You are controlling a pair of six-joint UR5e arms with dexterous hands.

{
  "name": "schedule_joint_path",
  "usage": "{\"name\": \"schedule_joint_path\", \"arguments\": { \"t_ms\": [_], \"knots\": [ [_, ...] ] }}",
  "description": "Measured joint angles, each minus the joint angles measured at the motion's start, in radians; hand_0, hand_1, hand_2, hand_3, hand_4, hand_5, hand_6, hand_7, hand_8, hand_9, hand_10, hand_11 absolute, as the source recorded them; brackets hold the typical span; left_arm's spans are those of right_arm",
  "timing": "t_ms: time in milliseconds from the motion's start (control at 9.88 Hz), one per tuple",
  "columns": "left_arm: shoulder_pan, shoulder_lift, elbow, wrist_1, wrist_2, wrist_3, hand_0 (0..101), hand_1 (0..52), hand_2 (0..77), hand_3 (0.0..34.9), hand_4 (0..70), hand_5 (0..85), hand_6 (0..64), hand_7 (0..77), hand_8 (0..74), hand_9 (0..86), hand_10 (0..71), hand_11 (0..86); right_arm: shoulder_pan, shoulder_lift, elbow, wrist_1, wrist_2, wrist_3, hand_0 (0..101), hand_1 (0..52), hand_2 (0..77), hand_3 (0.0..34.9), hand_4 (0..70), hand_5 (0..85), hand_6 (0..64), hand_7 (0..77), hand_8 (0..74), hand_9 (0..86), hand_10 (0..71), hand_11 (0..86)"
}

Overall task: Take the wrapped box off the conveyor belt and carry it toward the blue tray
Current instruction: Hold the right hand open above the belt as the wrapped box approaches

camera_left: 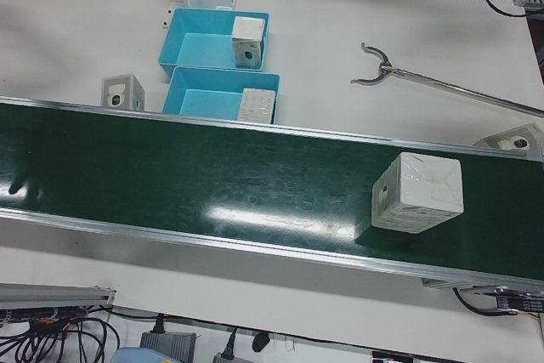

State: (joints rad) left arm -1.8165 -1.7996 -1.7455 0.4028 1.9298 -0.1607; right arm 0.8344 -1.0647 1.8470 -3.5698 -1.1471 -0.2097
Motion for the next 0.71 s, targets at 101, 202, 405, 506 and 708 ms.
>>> {"name": "schedule_joint_path", "arguments": {
  "t_ms": [101, 202, 405, 506, 708],
  "knots": [
    [0.0, 0.0, 0.0, 0.0, 0.0, 0.0, 0, 0.0, 1.1, 0.0, 0.0, 0.5, 0.5, 0.5, 0.5, 0.0, 0.5, 0.0, -0.002, 0.0, 0.0, 0.001, 0.001, 0.0, 40, 9.8, 14.7, 30.1, 3.3, 21.8, 0.0, 16.4, 0.0, 1.6, 2.7, 6.0],
    [0.0, 0.0, 0.0, 0.0, 0.0, 0.0, 0, 0.0, 1.1, 0.0, 0.0, 0.5, 0.5, 0.5, 0.5, 0.0, 0.5, 0.0, -0.002, 0.0, 0.0, 0.002, 0.001, 0.0, 40, 9.8, 15.8, 30.1, 4.4, 21.8, 0.0, 16.4, 0.0, 1.6, 2.7, 6.0],
    [0.0, 0.0, 0.0, 0.0, 0.0, 0.0, 0, 0.0, 0.5, 0.0, 0.5, 0.5, 0.5, 0.5, 0.5, 0.5, 0.5, 0.0, -0.004, 0.001, 0.0, 0.003, 0.001, -0.002, 41, 9.8, 15.8, 30.1, 4.4, 21.8, 0.0, 16.4, 0.0, 1.6, 2.7, 6.0],
    [0.0, 0.0, 0.0, 0.0, 0.0, 0.0, 0, 0.0, 0.5, 0.0, 0.5, 0.5, 0.5, 0.5, 0.5, 0.5, 0.5, 0.0, -0.006, 0.001, -0.001, 0.003, 0.001, -0.003, 41, 10.4, 16.4, 30.2, 5.4, 21.8, 0.0, 16.4, 0.0, 1.6, 2.7, 6.0],
    [0.0, 0.0, 0.0, 0.0, 0.0, 0.0, 0, 0.0, 0.5, 0.0, 0.5, 0.5, 0.5, 0.5, 0.5, 0.5, 0.5, 0.0, -0.012, 0.004, -0.009, 0.005, 0.001, -0.004, 41, 10.9, 17.5, 30.1, 5.4, 22.9, 0.0, 16.4, 0.0, 1.6, 3.8, 6.0]
  ]
}}
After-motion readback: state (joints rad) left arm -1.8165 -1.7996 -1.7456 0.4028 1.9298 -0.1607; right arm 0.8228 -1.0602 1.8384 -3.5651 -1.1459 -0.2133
